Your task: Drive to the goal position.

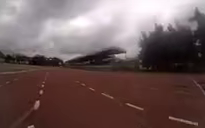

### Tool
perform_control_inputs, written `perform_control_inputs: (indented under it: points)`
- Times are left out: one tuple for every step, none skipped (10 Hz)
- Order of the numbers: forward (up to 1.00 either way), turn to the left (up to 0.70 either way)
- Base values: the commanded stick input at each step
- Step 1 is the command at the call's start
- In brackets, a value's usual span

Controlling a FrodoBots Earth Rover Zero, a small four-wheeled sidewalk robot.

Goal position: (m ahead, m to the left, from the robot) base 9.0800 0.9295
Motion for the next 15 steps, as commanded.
perform_control_inputs:
  points:
    - [0.7,0.0]
    - [0.7,0.0]
    - [0.7,0.0]
    - [0.7,0.0]
    - [0.7,0.0]
    - [0.7,0.0]
    - [0.7,0.0]
    - [0.7,0.0]
    - [0.7,0.0]
    - [0.7,0.0]
    - [0.7,0.0]
    - [0.7,0.0]
    - [0.7,0.0]
    - [0.7,0.0]
    - [0.7,0.0]
